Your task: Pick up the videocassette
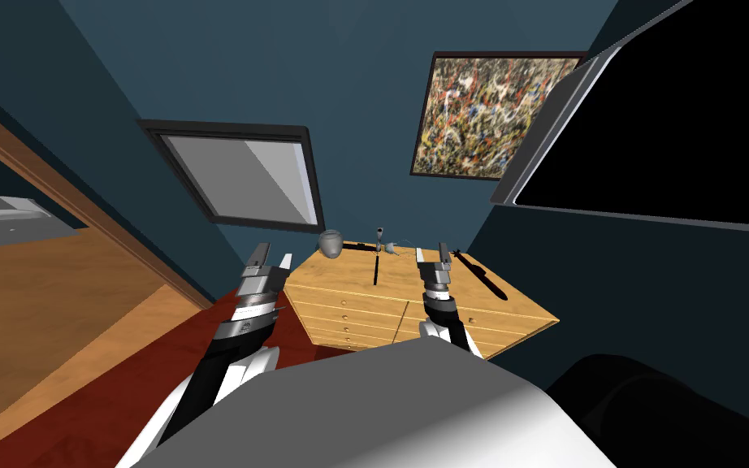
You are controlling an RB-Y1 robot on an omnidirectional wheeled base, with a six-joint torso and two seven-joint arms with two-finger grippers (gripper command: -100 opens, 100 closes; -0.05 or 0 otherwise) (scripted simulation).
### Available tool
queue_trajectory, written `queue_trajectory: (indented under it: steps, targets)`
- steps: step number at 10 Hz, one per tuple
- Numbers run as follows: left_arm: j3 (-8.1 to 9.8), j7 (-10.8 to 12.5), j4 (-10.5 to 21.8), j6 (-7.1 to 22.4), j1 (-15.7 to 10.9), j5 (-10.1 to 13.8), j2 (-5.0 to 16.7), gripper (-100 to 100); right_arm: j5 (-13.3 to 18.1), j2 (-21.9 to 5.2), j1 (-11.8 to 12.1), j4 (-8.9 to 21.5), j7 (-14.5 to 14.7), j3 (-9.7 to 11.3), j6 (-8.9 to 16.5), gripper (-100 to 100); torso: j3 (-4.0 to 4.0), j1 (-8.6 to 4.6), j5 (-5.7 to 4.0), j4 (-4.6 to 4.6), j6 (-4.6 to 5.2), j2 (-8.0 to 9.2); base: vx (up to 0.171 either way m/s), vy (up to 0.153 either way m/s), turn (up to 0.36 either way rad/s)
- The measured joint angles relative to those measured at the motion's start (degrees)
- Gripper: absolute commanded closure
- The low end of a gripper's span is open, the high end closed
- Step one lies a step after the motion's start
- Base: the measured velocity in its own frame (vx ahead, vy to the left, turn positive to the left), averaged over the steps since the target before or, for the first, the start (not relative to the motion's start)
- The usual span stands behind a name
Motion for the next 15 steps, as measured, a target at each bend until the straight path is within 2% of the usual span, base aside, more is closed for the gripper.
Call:
queue_trajectory:
  steps: [2,5,8,11,15]
  targets:
    - [0.0,0.0,0.0,0.0,0.0,0.0,0.0,0,-0.83,-2.32,-1.71,0.35,-1.31,-0.86,2.67,-100,0.05,0.13,0.03,0.02,-0.01,0.08,-0.026,0.041,0.009]
    - [0.0,0.0,0.0,0.0,0.0,0.0,0.0,0,-1.72,-3.99,-4.41,1.02,-3.13,-1.81,7.05,-100,0.02,0.15,0.03,0.01,-0.01,0.04,-0.014,0.037,0.013]
    - [0.0,0.0,0.0,0.0,0.0,0.0,0.0,0,-2.42,-4.93,-6.24,1.59,-4.84,-2.41,11.12,-100,0.03,0.13,0.03,0.01,0.0,0.05,-0.016,0.039,0.013]
    - [0.0,0.0,0.0,0.0,0.0,0.0,0.0,0,-3.48,-5.99,-9.43,2.17,-7.2,-3.64,16.05,-100,0.03,0.15,0.03,0.01,-0.01,0.05,-0.017,0.037,0.014]
    - [0.0,0.0,0.0,0.0,0.0,0.0,0.0,0,-4.34,-6.72,-11.78,3.2,-9.6,-4.54,21.74,-100,0.02,0.13,0.03,0.01,0.01,0.04,-0.014,0.033,0.015]
